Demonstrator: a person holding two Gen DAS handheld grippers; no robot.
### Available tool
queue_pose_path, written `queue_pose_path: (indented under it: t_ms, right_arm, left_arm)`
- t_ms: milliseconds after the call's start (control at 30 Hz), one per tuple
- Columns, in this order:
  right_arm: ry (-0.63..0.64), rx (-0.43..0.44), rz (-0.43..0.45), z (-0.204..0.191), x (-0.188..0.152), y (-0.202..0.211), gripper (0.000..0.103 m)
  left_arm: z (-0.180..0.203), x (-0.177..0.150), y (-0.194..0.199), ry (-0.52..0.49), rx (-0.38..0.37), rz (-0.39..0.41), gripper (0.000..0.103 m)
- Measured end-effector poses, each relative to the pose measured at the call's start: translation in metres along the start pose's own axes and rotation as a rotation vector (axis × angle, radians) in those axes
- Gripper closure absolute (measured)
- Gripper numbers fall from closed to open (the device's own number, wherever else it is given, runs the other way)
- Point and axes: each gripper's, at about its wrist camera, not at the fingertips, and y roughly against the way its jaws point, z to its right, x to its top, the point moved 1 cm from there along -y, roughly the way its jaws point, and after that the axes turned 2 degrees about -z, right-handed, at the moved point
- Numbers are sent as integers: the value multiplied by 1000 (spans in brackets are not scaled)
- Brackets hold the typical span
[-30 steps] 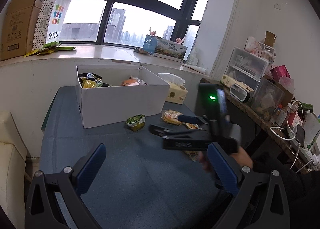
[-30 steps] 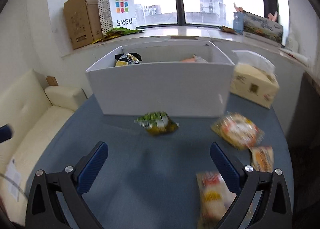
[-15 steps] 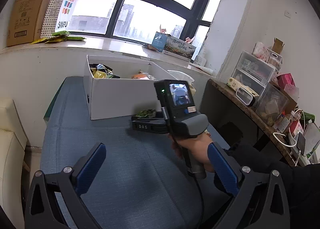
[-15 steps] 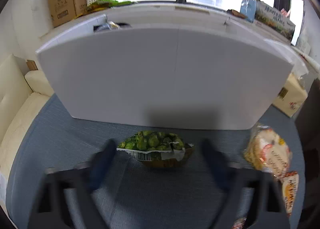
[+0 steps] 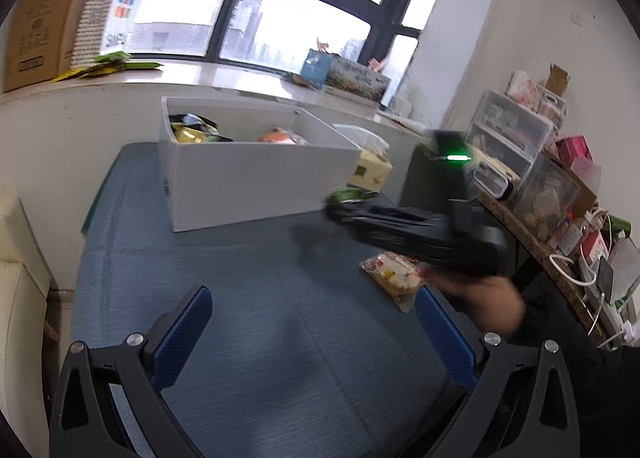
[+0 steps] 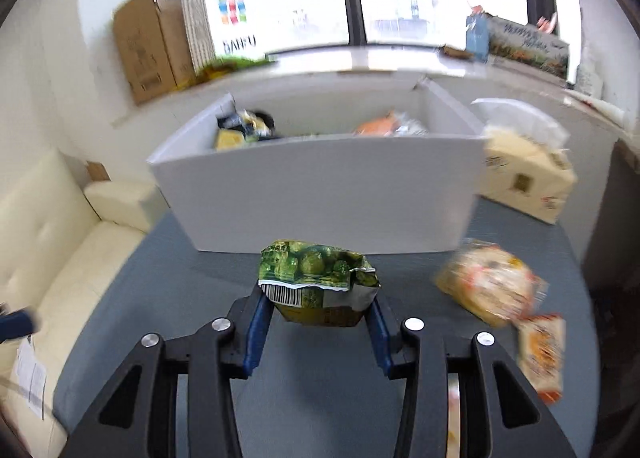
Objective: Organize snacks
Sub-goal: 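Grasp the round bread pack with the left gripper while the right holds the pea bag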
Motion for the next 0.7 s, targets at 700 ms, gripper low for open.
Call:
queue_pose_path:
  t_ms: [700]
  right_arm:
    - [-276,-134,67,117,-130,158,56]
  left_arm:
    - [122,91,-263,-109,103,-255,0]
